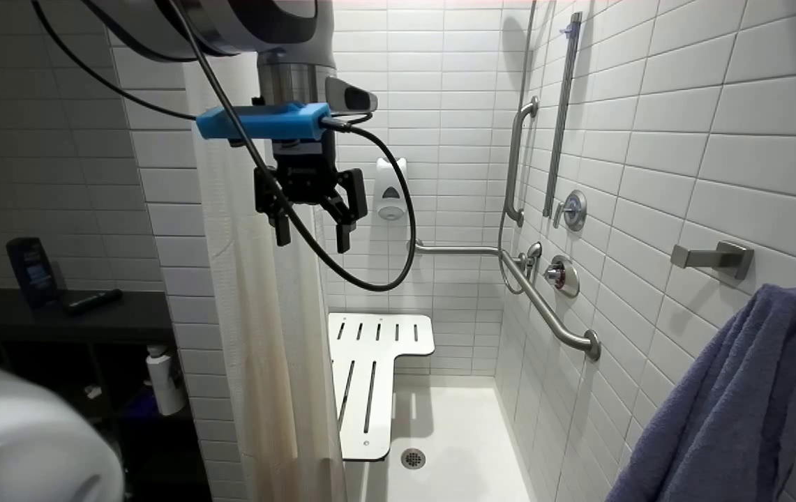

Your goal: Close the curtain railing

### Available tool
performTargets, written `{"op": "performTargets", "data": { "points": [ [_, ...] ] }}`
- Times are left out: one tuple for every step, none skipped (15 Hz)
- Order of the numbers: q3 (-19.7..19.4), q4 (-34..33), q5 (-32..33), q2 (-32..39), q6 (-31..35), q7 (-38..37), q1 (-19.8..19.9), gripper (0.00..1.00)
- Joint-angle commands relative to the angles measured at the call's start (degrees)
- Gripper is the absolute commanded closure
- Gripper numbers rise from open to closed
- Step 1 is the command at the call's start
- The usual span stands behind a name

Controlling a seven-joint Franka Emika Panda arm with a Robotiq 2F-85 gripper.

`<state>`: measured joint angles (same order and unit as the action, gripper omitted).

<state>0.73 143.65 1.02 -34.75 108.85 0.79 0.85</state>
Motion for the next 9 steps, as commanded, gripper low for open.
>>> {"op": "performTargets", "data": {
  "points": [
    [-0.3, -0.1, 0.5, -0.2, -0.8, 0.0, -0.2, 0.00],
    [-0.3, -0.1, 0.2, 0.0, -0.2, -0.2, -0.3, 0.00],
    [-0.3, -0.1, 0.2, 0.0, -0.2, -0.2, -0.3, 0.00],
    [-0.3, -0.1, 0.2, 0.0, -0.2, -0.2, -0.3, 0.00],
    [-0.3, -0.1, 0.1, 0.0, -0.2, -0.2, -0.3, 0.00],
    [-0.3, -0.1, 0.1, 0.0, -0.2, -0.2, -0.3, 0.00],
    [-0.4, -0.1, 0.1, 0.0, -0.2, -0.2, -0.3, 0.00],
    [-0.4, -0.1, 0.1, 0.0, -0.2, -0.2, -0.3, 0.00],
    [-0.4, -0.1, 0.1, 0.0, -0.3, -0.2, -0.3, 0.00]
  ]
}}
